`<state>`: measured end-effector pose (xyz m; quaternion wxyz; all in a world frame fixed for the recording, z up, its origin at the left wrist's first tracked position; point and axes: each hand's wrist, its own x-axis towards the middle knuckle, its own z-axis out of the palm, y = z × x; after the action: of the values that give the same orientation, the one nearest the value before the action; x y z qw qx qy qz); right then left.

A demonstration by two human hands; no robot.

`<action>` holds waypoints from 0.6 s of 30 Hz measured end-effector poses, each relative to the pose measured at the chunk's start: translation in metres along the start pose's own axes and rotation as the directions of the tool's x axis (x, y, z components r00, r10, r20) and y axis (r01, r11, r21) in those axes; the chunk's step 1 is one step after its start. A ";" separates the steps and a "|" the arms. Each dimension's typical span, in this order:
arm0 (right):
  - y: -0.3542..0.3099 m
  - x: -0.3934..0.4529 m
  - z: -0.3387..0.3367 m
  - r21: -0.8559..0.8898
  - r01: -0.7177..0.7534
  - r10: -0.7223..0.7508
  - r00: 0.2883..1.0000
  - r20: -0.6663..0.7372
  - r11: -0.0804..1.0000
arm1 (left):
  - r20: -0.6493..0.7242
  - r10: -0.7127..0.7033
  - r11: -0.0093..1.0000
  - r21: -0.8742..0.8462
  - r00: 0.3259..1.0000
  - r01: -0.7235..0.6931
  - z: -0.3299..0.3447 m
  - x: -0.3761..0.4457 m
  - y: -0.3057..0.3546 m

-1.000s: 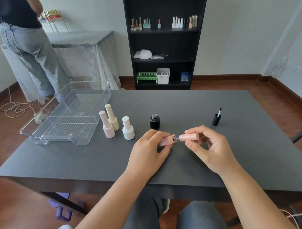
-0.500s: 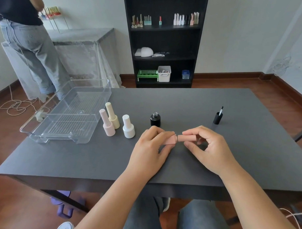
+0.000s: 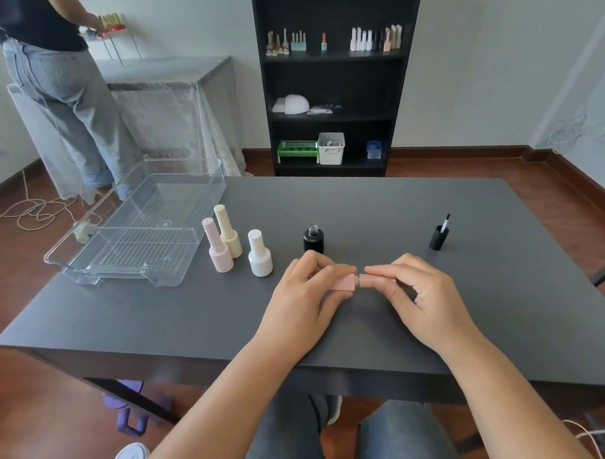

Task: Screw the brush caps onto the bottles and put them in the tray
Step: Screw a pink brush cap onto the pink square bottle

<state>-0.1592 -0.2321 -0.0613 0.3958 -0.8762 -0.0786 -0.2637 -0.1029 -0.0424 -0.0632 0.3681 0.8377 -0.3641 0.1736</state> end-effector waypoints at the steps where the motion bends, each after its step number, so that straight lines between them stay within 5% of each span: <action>1: 0.000 0.000 0.000 0.010 -0.022 0.022 1.000 -0.001 1.000 | 0.004 0.001 1.000 -0.011 1.000 -0.001 0.000 0.000 0.001; 6: 0.001 -0.001 0.002 0.091 -0.120 0.120 0.993 0.003 0.989 | 0.011 0.004 1.000 -0.003 1.000 -0.004 0.001 -0.001 0.003; 12: 0.003 -0.003 0.001 -0.002 0.104 -0.104 0.994 -0.027 0.995 | -0.021 -0.031 0.998 -0.048 0.999 0.030 0.000 -0.002 0.001; 18: 0.002 -0.002 0.004 0.011 0.124 -0.123 0.989 -0.082 0.992 | -0.016 -0.025 0.998 -0.051 1.000 0.024 0.002 -0.002 -0.001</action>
<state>-0.1587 -0.2310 -0.0660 0.3884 -0.8550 -0.1185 -0.3226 -0.1034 -0.0425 -0.0654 0.3944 0.8310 -0.3551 0.1665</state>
